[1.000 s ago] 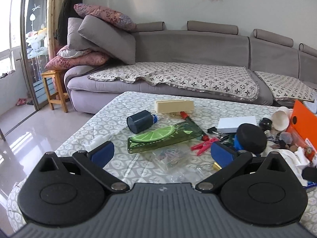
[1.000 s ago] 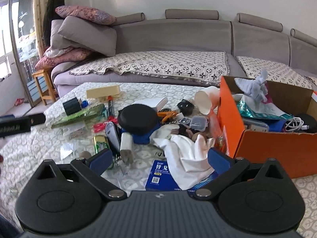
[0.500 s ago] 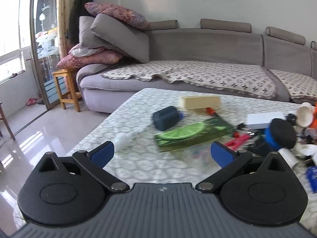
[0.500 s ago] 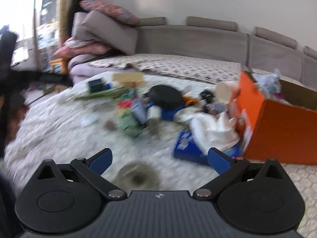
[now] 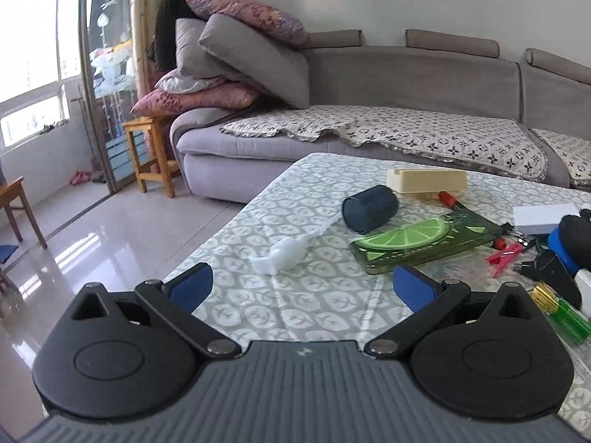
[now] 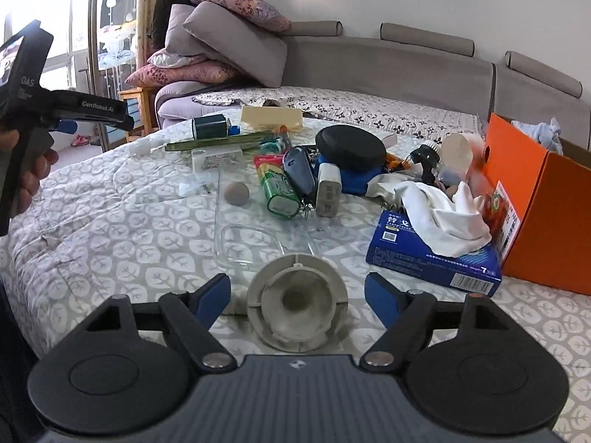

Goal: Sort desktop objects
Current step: 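Lower the right gripper around the white round plastic holder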

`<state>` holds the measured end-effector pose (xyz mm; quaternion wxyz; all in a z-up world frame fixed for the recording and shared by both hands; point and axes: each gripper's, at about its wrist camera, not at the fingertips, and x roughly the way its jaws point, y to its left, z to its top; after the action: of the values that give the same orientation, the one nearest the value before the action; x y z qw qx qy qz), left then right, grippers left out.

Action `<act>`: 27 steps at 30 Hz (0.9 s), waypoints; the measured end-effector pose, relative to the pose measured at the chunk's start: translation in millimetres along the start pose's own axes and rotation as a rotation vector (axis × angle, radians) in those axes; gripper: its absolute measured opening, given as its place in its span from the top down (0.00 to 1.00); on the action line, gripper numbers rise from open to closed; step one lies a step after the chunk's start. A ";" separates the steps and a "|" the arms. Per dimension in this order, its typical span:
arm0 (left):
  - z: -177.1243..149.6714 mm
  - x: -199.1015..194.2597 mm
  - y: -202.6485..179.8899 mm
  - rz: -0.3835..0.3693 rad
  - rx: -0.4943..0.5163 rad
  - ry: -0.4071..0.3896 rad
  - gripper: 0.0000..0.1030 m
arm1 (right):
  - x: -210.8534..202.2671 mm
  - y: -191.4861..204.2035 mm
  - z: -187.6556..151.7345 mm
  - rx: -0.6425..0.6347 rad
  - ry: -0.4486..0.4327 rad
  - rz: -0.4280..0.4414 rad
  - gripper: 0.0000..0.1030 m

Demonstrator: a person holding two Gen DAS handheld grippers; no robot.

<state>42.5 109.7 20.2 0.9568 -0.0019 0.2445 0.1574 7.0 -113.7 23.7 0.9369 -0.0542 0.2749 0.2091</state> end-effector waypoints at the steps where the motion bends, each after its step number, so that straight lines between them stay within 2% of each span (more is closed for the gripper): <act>1: -0.8 1.8 -0.8 -0.006 0.005 0.003 0.00 | 0.5 -0.9 -0.7 0.005 0.004 0.006 0.24; 4: -4.9 8.5 -5.3 -0.024 0.018 0.015 0.00 | 1.5 -5.3 -2.4 0.025 0.007 0.020 0.29; 5: -7.3 10.0 -6.9 -0.026 0.023 0.015 0.00 | 1.1 -6.7 -1.9 0.029 0.003 0.018 0.40; 6: -9.2 12.0 -8.9 -0.036 0.027 0.017 0.00 | 0.6 -7.9 -0.9 0.036 0.003 0.022 0.46; 14: -5.1 -10.5 -39.3 -0.227 0.011 -0.030 0.00 | 0.0 -12.1 0.3 0.042 0.005 0.025 0.46; 17: -6.9 -17.9 -68.0 -0.260 0.074 -0.058 0.00 | -2.0 -14.8 -0.2 0.044 0.003 0.022 0.46; 24: -23.4 -22.5 -126.1 -0.359 0.294 -0.107 0.00 | -11.1 -24.0 -4.9 0.056 0.003 0.010 0.46; 27: -21.7 -19.6 -135.1 -0.391 0.274 -0.104 0.02 | -14.8 -27.6 -6.4 0.061 0.000 0.002 0.46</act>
<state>56.9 -26.4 0.3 0.9716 0.0888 0.2092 -0.0656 4.2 -145.5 25.9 0.9380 -0.0253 0.2810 0.2014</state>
